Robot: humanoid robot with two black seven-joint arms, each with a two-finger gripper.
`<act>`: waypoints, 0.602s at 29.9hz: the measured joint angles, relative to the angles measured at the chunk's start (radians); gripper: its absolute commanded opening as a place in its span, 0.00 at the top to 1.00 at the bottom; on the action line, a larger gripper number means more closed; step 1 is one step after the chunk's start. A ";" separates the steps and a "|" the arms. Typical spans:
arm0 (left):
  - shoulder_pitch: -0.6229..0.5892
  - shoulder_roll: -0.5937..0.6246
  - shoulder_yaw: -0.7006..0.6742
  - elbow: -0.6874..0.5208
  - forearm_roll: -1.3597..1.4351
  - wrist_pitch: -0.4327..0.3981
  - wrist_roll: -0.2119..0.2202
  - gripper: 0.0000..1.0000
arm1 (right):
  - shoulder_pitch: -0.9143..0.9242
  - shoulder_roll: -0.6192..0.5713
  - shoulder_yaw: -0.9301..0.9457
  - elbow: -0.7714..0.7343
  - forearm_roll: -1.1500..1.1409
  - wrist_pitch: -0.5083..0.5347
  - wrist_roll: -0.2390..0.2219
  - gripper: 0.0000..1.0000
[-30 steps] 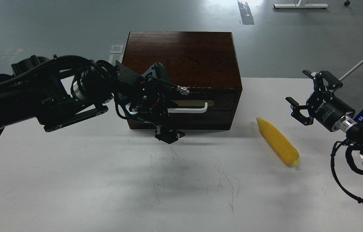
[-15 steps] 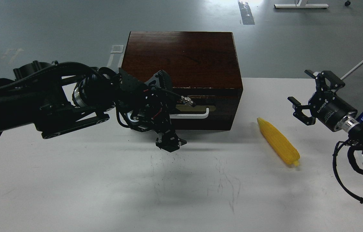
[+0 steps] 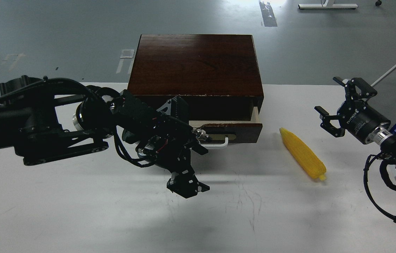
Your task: Put corn in drawer with both arms
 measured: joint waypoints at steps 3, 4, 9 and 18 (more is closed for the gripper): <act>0.000 0.005 0.001 -0.002 0.000 0.000 0.000 0.01 | 0.000 0.000 0.000 0.000 0.000 0.000 0.000 0.00; 0.000 0.008 0.000 -0.003 0.000 0.000 0.000 0.01 | 0.000 -0.001 0.000 0.000 0.000 0.000 0.000 0.00; -0.018 0.050 -0.041 -0.023 -0.121 -0.001 0.000 0.01 | 0.000 -0.009 0.000 0.000 0.000 0.000 0.000 0.00; 0.017 0.249 -0.226 0.029 -0.858 -0.001 0.000 0.01 | -0.001 -0.025 -0.001 0.001 -0.001 0.003 0.000 0.00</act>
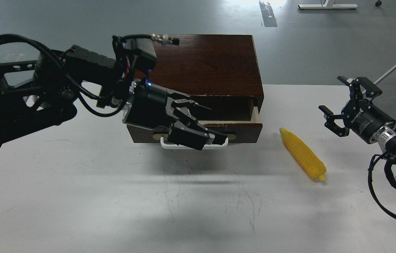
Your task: Put corn in drawer with both arms
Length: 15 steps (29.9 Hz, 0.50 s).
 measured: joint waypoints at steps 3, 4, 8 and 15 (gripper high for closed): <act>0.047 0.075 -0.010 0.064 -0.279 0.000 0.000 0.01 | 0.000 -0.002 0.000 0.002 -0.001 0.000 0.000 0.00; 0.079 0.101 -0.011 0.090 -0.374 0.000 0.000 0.01 | 0.000 -0.002 0.000 0.002 -0.001 0.000 0.000 0.00; 0.210 0.179 -0.012 0.164 -0.629 0.000 0.000 0.01 | 0.000 -0.004 -0.001 0.005 -0.004 0.000 0.000 0.00; 0.424 0.233 -0.026 0.330 -0.968 0.000 0.000 0.01 | 0.000 -0.021 -0.013 0.008 -0.026 0.001 0.000 0.00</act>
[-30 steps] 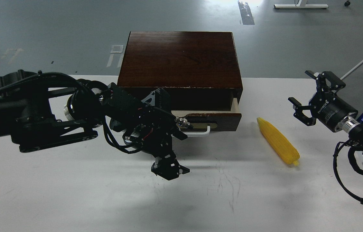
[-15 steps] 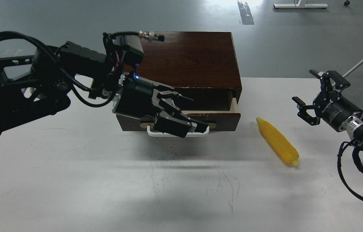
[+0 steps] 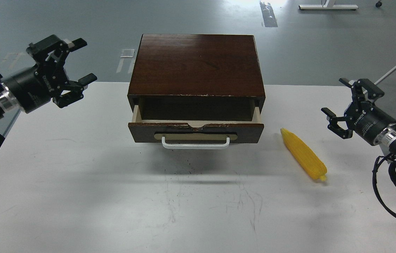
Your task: Put corn in drawer with both arms
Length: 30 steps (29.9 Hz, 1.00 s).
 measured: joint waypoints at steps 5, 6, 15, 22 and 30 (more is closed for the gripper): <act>0.113 -0.025 -0.039 0.106 -0.084 0.000 0.000 0.01 | 0.007 -0.032 -0.001 0.019 -0.200 0.000 0.000 0.00; 0.132 -0.036 -0.047 0.121 -0.096 0.000 0.000 0.01 | 0.011 -0.041 0.001 0.025 -0.255 0.000 0.000 0.00; 0.280 -0.161 -0.189 0.208 -0.126 0.000 0.000 0.01 | 0.117 -0.108 -0.002 0.048 -0.705 -0.001 0.000 0.00; 0.326 -0.216 -0.250 0.257 -0.126 0.000 0.000 0.01 | 0.184 -0.106 -0.007 0.051 -1.180 -0.016 0.000 0.00; 0.328 -0.218 -0.253 0.260 -0.126 0.000 0.000 0.01 | 0.253 -0.038 -0.106 0.045 -1.518 -0.086 0.000 0.01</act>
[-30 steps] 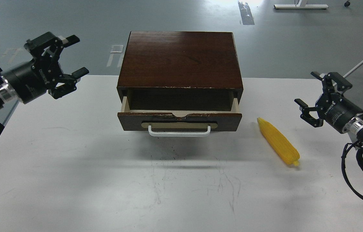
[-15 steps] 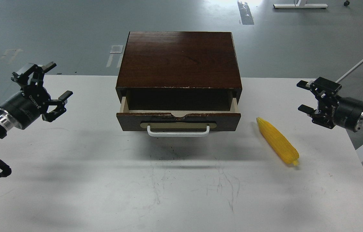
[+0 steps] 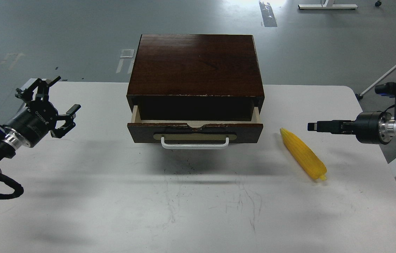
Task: Put corn in drawer with both arms
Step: 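Move the right gripper down to the yellow corn cob and grasp it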
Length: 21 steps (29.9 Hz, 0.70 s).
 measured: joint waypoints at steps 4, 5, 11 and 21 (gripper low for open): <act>0.000 0.000 0.000 0.000 0.001 0.000 0.000 0.01 | 0.030 0.035 -0.087 -0.007 -0.035 -0.038 0.000 0.02; 0.000 0.000 0.000 0.000 0.001 0.000 0.000 0.01 | 0.034 0.044 -0.110 -0.012 -0.037 -0.048 0.000 0.02; 0.000 0.004 0.000 0.000 0.006 0.000 0.000 0.01 | 0.034 0.098 -0.197 -0.036 -0.038 -0.099 0.000 0.08; 0.000 0.011 -0.001 -0.001 0.006 0.000 0.000 0.01 | 0.029 0.113 -0.260 -0.035 -0.039 -0.108 0.000 0.78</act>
